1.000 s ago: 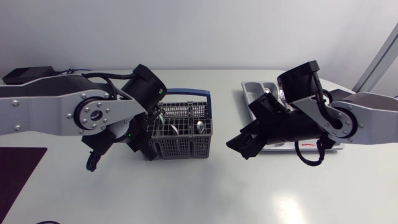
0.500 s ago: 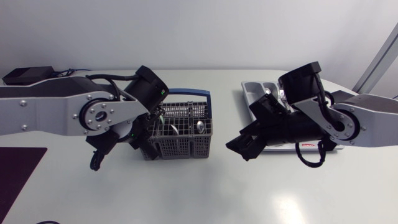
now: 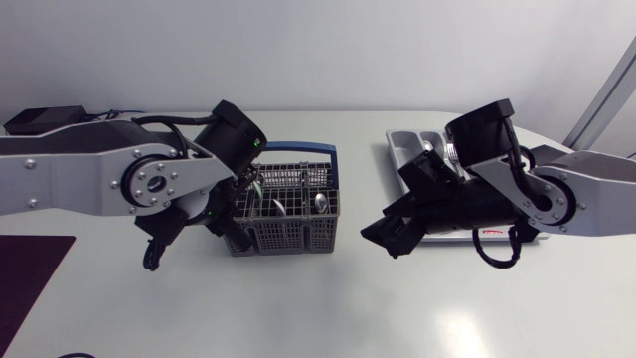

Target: Unload the cutlery basket into the drawer organizer.

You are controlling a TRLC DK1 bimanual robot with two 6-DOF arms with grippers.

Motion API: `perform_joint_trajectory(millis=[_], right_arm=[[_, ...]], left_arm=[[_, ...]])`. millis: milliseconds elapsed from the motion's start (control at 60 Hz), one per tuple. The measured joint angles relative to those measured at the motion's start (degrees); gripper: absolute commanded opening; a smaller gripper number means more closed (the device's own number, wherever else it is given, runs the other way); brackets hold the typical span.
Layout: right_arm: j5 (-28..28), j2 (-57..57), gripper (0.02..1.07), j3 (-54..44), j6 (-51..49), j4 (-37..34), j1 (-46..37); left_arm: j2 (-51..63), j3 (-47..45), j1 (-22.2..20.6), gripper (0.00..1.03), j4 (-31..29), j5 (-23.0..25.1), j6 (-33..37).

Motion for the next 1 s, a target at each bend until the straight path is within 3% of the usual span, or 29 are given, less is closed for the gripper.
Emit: perform_joint_trajectory(millis=[667,833,1000], right_arm=[[0.04,0.0,0.89,0.0,0.0,0.22,0.83],[1.11,-3.26,0.89,-0.26,-0.02,0.68,1.38],[2.21,-8.61,0.89,-0.26,0.0,1.22,2.78]], left_arm=[[-13.97,-0.87,-4.61,0.05,-0.24,-6.08,6.56],[-19.15,2.27,-4.76,0.05,-3.76,-5.88,7.58],[-21.75,7.15,-4.76,0.05,-5.31,-2.49,7.23]])
